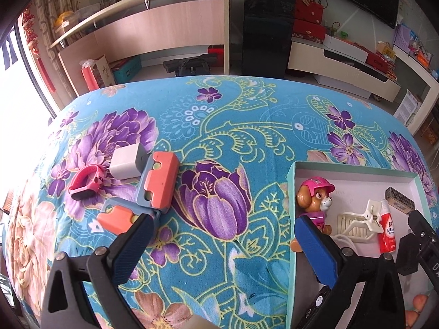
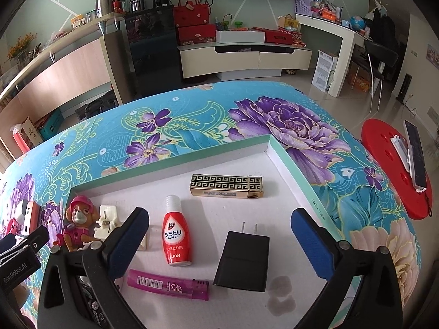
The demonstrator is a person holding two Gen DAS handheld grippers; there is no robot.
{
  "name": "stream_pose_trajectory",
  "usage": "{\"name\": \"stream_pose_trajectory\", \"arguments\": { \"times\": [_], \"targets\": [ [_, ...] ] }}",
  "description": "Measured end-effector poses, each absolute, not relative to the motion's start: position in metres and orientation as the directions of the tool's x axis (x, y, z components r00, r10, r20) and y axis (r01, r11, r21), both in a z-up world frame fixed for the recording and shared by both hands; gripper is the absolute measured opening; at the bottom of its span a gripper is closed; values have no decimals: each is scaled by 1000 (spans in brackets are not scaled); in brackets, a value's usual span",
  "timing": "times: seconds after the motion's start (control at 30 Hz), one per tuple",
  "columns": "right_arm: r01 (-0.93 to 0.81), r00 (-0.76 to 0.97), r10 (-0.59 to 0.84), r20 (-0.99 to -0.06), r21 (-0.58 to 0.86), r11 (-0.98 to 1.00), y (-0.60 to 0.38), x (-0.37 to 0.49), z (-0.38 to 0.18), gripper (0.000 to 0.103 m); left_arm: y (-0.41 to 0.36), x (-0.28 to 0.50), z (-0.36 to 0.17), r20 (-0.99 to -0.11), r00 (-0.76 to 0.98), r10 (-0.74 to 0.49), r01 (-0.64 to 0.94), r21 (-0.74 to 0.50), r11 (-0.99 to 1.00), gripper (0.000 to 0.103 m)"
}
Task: Organize rigid objects
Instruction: 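Withdraw both open tools from the tray toward the pink band and orange pieces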
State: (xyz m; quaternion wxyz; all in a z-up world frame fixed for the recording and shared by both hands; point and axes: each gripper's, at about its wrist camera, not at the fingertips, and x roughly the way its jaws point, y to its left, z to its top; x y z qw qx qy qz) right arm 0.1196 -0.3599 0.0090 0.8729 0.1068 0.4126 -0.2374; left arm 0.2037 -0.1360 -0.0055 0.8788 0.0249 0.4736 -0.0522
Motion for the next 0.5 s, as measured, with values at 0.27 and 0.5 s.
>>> {"name": "stream_pose_trajectory", "arguments": {
  "times": [0.27, 0.5],
  "targets": [
    [474, 598, -334, -729, -15, 880, -348, 121, 21, 103, -121, 207, -2, -830, 554, -73, 73, -38, 997, 103],
    [382, 629, -283, -724, -30, 924, -314, 134, 28, 103, -91, 212, 8, -820, 572, -19, 10, -16, 1000, 103]
  ]
}}
